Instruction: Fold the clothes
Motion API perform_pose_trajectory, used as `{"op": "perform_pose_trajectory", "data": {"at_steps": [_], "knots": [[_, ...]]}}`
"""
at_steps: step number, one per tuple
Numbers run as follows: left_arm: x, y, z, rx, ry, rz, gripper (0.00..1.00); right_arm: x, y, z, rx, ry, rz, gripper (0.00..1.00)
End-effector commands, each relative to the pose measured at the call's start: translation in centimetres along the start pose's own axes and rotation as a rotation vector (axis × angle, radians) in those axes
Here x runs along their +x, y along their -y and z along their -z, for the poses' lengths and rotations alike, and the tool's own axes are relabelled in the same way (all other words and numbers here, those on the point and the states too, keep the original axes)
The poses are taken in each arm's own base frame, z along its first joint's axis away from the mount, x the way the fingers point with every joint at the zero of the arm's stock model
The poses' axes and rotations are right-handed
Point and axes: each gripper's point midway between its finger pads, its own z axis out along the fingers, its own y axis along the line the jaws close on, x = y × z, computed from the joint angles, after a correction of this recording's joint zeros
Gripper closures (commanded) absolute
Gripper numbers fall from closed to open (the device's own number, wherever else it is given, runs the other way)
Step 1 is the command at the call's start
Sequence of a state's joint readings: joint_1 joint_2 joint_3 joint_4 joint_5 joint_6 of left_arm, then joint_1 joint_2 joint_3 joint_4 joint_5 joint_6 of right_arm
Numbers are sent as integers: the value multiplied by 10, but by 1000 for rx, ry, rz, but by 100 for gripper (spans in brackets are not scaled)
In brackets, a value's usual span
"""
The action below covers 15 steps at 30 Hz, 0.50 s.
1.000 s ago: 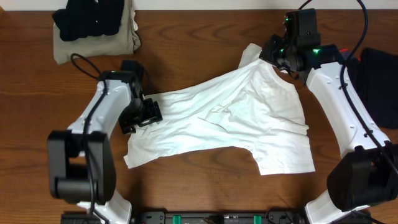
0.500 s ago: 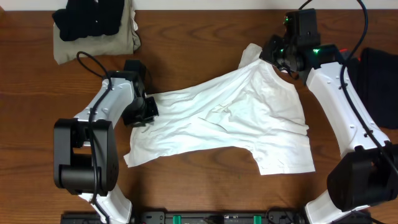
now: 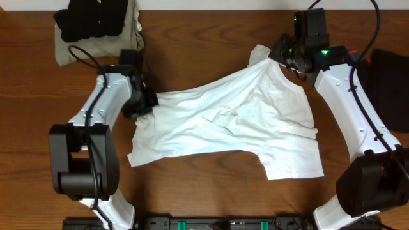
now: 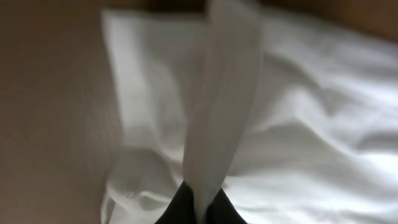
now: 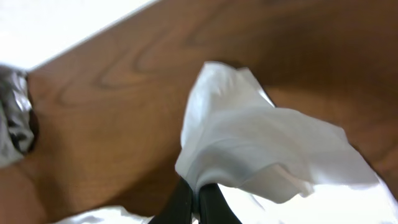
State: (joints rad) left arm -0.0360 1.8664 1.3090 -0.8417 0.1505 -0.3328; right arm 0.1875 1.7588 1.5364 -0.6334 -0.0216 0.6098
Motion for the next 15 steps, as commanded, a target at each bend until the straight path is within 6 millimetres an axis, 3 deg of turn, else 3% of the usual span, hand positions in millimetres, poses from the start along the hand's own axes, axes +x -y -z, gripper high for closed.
{"op": "perform_pose_trajectory", "data": {"at_steps": [1,8,15], "knots": [[-37,-2,22,37,131,23,94,-15,-2,3,9,70,6,99],[-103,-30,40,43,378,167,94,-24,-10,-27,-23,111,-17,99],[-148,-54,62,67,564,270,94,-19,-5,-92,-27,119,-16,99]]}}
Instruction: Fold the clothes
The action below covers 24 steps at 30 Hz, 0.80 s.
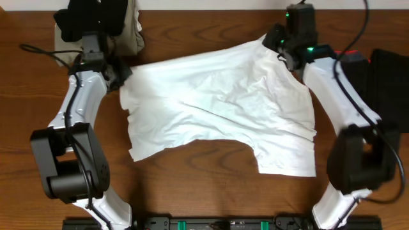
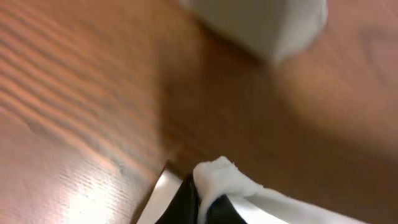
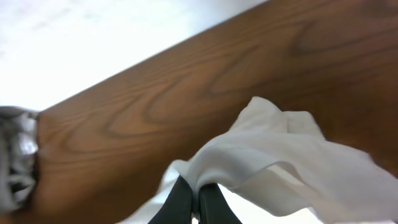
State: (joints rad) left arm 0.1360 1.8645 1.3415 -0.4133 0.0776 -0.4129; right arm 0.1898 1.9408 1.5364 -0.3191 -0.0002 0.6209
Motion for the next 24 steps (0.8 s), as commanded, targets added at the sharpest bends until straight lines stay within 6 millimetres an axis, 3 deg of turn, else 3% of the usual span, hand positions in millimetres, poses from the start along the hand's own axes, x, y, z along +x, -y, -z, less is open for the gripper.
{"op": "perform_pose_trajectory", "data": {"at_steps": [1,4,5,6,8,9,10,11,13,14,16,20,24], "knots": [[-32,-10,11,-28,116,50,94,10,10,-31,32,2,7,99],[-44,-20,11,-84,174,55,84,15,15,-50,32,10,73,97],[-46,-24,11,-106,185,56,74,16,18,-54,42,12,104,93],[-46,-26,11,-118,187,56,60,15,21,-55,59,20,120,88],[-46,-26,11,-120,186,35,20,9,28,-53,101,48,141,82],[-46,-26,11,-120,186,30,7,4,28,-49,112,64,163,76],[-45,-26,12,-121,183,30,2,-2,28,-45,118,78,192,67],[-45,-26,13,-122,180,30,2,-7,28,-41,124,88,212,51],[-41,-28,15,-128,167,29,2,-19,28,-28,139,104,242,34],[-40,-27,17,-125,158,28,2,-26,29,-17,147,114,246,20],[-36,-26,22,-119,143,28,2,-38,31,0,156,128,235,6],[-24,-20,43,-77,92,25,2,-61,39,49,178,152,209,1],[-8,-18,73,-57,36,25,2,-64,47,105,207,131,183,1]]}}
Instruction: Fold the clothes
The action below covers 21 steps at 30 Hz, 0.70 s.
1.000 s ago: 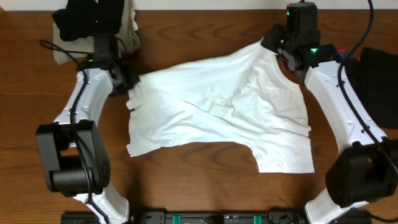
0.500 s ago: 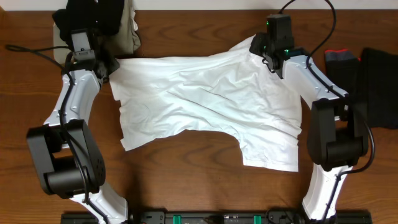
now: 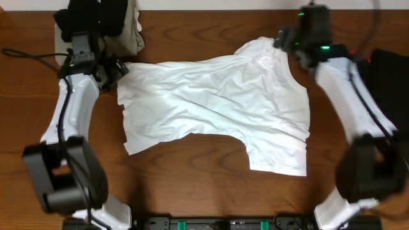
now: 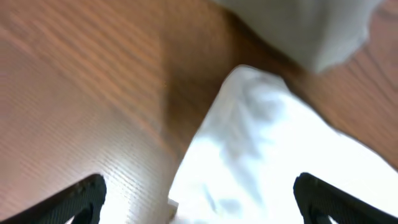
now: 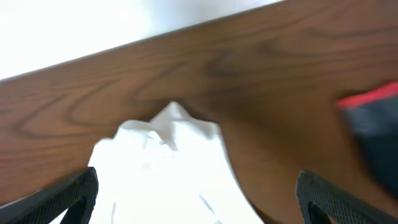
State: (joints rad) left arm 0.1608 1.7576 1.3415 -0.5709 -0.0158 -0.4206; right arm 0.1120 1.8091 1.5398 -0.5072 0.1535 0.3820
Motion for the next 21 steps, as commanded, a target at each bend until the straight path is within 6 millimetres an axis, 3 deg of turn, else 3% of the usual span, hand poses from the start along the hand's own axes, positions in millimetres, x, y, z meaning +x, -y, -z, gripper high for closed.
{"op": "perform_pose_trajectory", "data": {"at_steps": [1,5,8,15,21], "knots": [[-3,7,43,68,15,-1,2,-27,9,58,-1,65,-12,1],[20,2,77,93,-56,0,2,-7,5,107,-76,-21,0,1],[47,-11,102,61,-137,28,2,22,5,136,-120,-137,7,1],[112,-28,127,26,-391,73,2,103,42,165,41,-469,-84,1],[152,-29,126,50,-555,108,2,159,60,170,148,-665,-165,2]]}}
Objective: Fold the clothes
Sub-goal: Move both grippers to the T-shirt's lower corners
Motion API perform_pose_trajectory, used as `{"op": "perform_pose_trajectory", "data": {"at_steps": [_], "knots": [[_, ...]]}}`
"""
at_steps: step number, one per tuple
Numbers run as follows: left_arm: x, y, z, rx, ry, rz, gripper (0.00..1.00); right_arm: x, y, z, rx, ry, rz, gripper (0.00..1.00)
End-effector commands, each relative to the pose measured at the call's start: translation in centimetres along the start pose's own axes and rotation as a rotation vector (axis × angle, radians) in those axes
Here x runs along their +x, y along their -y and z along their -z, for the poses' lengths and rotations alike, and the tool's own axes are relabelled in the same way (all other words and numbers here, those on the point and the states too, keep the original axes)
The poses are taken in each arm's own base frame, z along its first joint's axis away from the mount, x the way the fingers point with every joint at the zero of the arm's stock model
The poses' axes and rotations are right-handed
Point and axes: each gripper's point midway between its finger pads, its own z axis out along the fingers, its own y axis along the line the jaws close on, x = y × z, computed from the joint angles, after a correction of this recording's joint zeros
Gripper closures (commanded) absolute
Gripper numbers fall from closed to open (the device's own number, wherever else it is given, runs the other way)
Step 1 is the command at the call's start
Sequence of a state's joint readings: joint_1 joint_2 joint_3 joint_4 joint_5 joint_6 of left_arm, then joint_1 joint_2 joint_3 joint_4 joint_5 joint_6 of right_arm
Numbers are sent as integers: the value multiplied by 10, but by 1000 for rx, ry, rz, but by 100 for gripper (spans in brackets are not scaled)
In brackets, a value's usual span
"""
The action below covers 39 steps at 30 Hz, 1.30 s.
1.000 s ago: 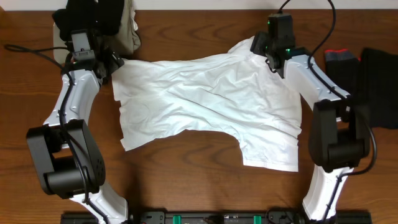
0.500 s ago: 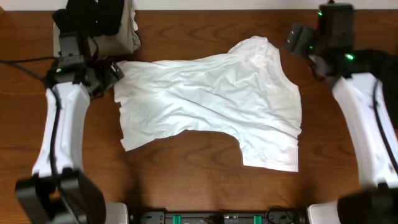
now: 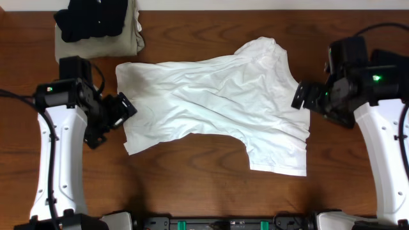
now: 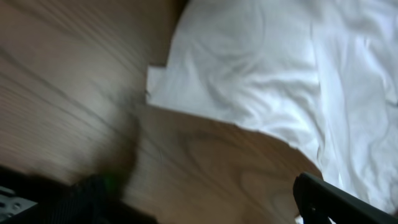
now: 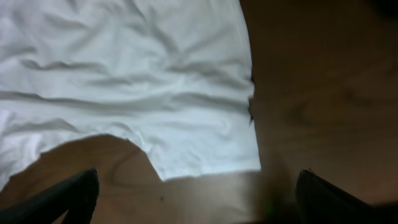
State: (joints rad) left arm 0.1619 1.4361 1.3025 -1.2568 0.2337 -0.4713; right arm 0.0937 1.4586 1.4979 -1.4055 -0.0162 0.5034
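A white garment (image 3: 217,96) lies spread out and wrinkled across the middle of the wooden table. My left gripper (image 3: 123,107) hovers open at its left edge, nothing between the fingers. The left wrist view shows the garment's (image 4: 280,68) edge and a corner ahead of the left gripper (image 4: 199,208). My right gripper (image 3: 301,96) stands open by the right edge, empty as well. In the right wrist view the garment's (image 5: 137,74) lower hem lies ahead of the right gripper (image 5: 199,205), over bare wood.
At the table's far left corner sits a stack of folded clothes (image 3: 96,25), a dark piece on a beige one. A dark object (image 3: 399,59) lies at the right edge, partly behind my right arm. The table's (image 3: 192,185) near strip is bare wood.
Both open grippers have left the garment's far corners and now sit nearer, the left by its left edge and the right by its right edge. The garment lies as it did.
Both grippers were shut on the garment's upper corners, the cloth sagging between them. Then they held it stretched toward the far edge. Then both were open with the garment flat. Now both arms are drawn back beside it.
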Motion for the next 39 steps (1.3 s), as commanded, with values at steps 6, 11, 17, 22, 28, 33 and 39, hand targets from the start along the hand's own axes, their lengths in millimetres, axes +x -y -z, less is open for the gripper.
{"op": "perform_pose_trajectory", "data": {"at_steps": [6,11,17,22,28,33,39], "knots": [[38,-18,-45,-15,-167,97,2,54,20,-55,88,-209,-192,1],[53,-23,-75,10,-223,134,2,73,27,-86,100,-259,-239,1],[67,-36,-104,-4,-248,178,2,84,28,-108,84,-285,-244,1],[60,-34,-115,24,-206,164,2,88,30,-115,86,-288,-242,1],[47,-28,-122,60,-152,163,2,91,32,-119,88,-293,-232,1],[48,-32,-127,32,-163,205,2,89,31,-119,83,-287,-231,1],[41,-42,-137,-30,-144,225,2,87,30,-120,75,-276,-221,1]]}}
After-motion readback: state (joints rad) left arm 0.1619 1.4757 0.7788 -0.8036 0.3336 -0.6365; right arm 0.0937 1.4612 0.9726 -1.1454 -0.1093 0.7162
